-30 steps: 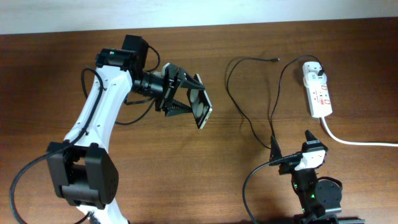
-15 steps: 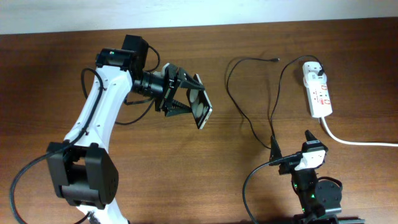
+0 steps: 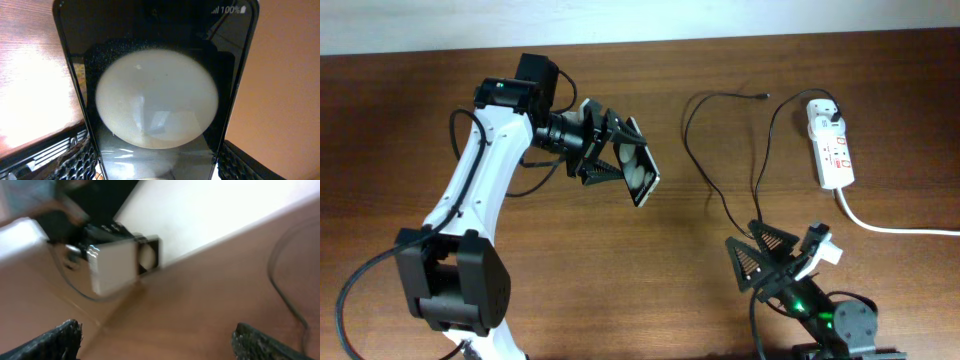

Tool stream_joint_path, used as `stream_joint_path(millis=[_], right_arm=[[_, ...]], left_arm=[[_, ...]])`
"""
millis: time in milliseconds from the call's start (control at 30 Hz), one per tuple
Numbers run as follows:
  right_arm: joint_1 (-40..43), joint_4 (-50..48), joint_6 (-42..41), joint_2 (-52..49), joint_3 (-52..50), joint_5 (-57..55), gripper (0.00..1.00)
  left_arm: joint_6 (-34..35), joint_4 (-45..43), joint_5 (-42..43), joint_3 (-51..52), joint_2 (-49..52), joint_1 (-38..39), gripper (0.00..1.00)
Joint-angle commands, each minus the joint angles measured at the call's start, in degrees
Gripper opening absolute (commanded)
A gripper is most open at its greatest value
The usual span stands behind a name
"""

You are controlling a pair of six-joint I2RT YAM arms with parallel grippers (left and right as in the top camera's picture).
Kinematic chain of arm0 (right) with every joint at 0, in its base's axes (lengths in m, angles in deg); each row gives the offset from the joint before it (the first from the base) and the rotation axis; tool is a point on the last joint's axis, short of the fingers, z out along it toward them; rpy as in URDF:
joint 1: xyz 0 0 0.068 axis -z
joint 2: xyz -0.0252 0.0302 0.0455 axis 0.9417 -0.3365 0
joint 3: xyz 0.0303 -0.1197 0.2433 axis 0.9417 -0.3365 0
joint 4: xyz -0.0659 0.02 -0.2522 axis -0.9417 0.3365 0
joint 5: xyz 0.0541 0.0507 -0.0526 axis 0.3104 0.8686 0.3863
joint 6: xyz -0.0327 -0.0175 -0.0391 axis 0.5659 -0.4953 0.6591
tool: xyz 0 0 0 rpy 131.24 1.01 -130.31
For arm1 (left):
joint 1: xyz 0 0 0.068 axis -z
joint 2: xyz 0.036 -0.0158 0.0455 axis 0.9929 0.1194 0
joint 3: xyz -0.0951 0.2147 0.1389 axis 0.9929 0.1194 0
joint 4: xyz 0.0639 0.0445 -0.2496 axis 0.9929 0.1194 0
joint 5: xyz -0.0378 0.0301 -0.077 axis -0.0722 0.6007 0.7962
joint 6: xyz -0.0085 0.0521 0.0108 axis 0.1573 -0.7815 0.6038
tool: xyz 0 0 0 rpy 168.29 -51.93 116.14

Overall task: Plug charger to phone and switch on socket
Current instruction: 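Move the right gripper toward the phone held by the left gripper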

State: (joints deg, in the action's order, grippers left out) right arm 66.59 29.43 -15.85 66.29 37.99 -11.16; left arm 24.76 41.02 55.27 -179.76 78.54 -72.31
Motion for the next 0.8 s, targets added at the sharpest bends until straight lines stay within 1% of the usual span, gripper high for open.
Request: stream_joint_path(millis=[0, 33, 100, 133, 167, 233, 267, 333, 367, 400, 467, 500, 533, 600, 700, 733, 767], right_arm=[[-0.4, -7.3, -1.4, 0.5, 0.4, 5.0, 0.99], [-0.4, -4.1, -0.6, -0.2, 2.1, 7.0, 0.99], [-0.4, 4.1, 7.8, -2.7, 6.4, 7.3, 0.99], [-0.4, 10.4, 12.9, -6.8, 11.9, 6.3, 0.99], [-0.4, 13.3, 14.9, -9.8, 15.1, 5.7, 0.99], [-0.4, 21.8, 21.0, -19.4, 25.2, 5.2, 0.98], [-0.4, 27.7, 23.3, -24.9, 31.3, 5.1, 0.99], [-0.4, 38.4, 24.6, -31.4, 40.1, 4.8, 0.99], [-0.4, 41.4, 24.6, -33.0, 42.7, 7.2, 0.99], [-0.4, 41.2, 23.7, -33.6, 43.7, 13.9, 0.99], [-0.4, 41.9, 23.7, -33.6, 43.6, 16.1, 0.99], [-0.4, 40.5, 23.8, -33.6, 43.6, 15.9, 0.99], [-0.4, 38.4, 23.8, -33.9, 43.6, 12.8, 0.99], [-0.4, 37.6, 23.7, -34.6, 43.6, 10.6, 0.99], [-0.5, 34.6, 23.5, -40.3, 43.7, 8.1, 0.97], [-0.9, 34.1, 23.5, -41.2, 43.7, 6.7, 0.97], [-3.7, 33.0, 23.5, -42.6, 43.7, 4.0, 0.97]], left_arm=[[0.3, -0.1, 1.3, 0.1, 0.3, -0.2, 0.57], [0.3, -0.1, 1.3, 0.1, 0.3, -0.2, 0.57], [0.3, -0.1, 1.3, 0.1, 0.3, -0.2, 0.57], [0.3, -0.1, 1.3, 0.1, 0.3, -0.2, 0.57], [0.3, -0.1, 1.3, 0.1, 0.3, -0.2, 0.56], [0.3, -0.1, 1.3, 0.1, 0.3, -0.2, 0.57], [0.3, -0.1, 1.3, 0.1, 0.3, -0.2, 0.57], [0.3, -0.1, 1.3, 0.1, 0.3, -0.2, 0.57], [0.3, -0.1, 1.3, 0.1, 0.3, -0.2, 0.57], [0.3, -0.1, 1.3, 0.1, 0.3, -0.2, 0.57], [0.3, -0.1, 1.3, 0.1, 0.3, -0.2, 0.57], [0.3, -0.1, 1.3, 0.1, 0.3, -0.2, 0.57], [0.3, -0.1, 1.3, 0.1, 0.3, -0.1, 0.57], [0.3, -0.1, 1.3, 0.1, 0.3, -0.1, 0.56], [0.3, -0.2, 1.3, 0.1, 0.3, -0.1, 0.56], [0.3, -0.2, 1.3, 0.1, 0.3, -0.1, 0.56], [0.3, -0.2, 1.2, 0.1, 0.3, -0.1, 0.56]])
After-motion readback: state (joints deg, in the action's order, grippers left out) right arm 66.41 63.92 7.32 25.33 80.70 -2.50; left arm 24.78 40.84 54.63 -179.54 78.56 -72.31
